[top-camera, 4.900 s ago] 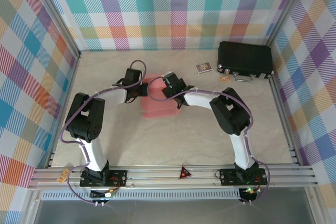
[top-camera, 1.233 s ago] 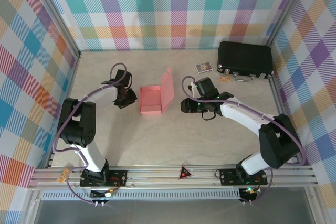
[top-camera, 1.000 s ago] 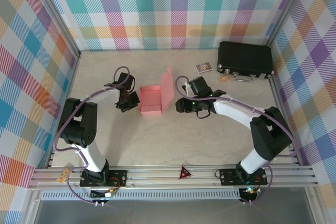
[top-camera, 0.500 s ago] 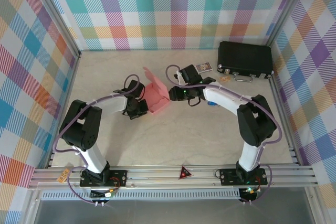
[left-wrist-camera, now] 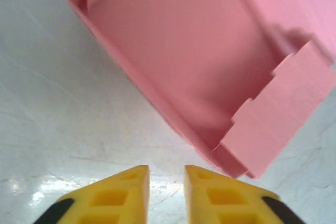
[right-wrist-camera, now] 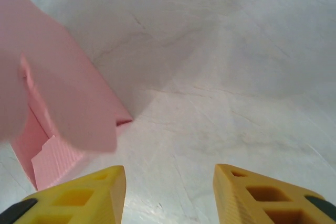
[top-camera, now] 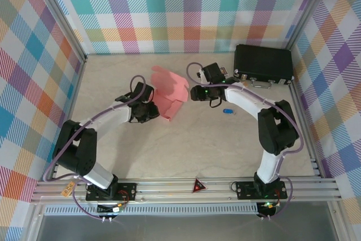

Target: Fold the paper box

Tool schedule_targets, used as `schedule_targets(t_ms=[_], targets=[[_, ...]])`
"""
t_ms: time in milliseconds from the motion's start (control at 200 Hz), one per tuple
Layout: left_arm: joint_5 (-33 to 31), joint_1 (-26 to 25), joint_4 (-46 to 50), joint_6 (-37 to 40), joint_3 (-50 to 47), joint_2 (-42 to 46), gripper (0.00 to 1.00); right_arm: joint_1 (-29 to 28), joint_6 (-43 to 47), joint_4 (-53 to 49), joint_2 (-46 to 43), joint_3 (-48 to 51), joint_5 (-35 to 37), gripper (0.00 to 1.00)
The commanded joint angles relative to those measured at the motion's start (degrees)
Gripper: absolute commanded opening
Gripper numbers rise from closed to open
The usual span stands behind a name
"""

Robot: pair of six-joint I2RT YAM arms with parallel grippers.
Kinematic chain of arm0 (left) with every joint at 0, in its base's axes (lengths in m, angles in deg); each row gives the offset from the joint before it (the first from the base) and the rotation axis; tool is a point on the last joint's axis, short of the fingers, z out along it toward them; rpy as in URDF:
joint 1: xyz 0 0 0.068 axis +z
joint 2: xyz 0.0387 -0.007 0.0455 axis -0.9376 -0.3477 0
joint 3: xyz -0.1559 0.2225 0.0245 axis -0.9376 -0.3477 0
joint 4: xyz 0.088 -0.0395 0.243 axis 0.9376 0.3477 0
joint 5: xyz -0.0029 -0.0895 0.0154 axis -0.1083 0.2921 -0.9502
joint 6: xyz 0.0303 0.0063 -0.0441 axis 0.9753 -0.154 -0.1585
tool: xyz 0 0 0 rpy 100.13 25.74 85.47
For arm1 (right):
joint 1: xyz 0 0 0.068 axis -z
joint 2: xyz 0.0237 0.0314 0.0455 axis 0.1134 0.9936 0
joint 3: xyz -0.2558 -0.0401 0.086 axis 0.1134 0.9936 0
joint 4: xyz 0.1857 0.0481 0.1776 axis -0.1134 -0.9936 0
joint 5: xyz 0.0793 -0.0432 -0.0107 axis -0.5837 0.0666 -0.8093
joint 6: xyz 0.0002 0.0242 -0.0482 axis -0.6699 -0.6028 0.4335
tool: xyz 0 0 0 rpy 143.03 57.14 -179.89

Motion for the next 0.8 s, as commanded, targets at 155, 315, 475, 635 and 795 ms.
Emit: schedule_targets(t_ms=[155, 315, 475, 635, 795], targets=[[0.33, 10.5, -1.43, 12.53, 6.05, -2.43, 0.4, 0.08, -13.38, 9.91, -10.52, 14.37, -8.69, 0.49], [6.41, 14.28, -6.79, 18.0, 11.34, -9.32, 0.53, -2.47, -20.54, 18.65, -11.14, 20.53, -9.28, 0.5], [12.52, 16.15, -10.81, 20.85, 15.07, -15.51, 0.65, -3.96, -23.33, 22.46, -9.24, 21.6, -8.52, 0.5], [18.53, 16.45, -11.57, 22.08, 17.91, -20.76, 0.66, -4.06, -24.05, 24.63, -7.34, 21.07, -9.54, 0.51], [23.5, 16.43, -12.43, 20.27, 17.0, -22.18, 0.65, -4.05, -23.75, 24.92, -4.55, 19.16, -10.54, 0.52]])
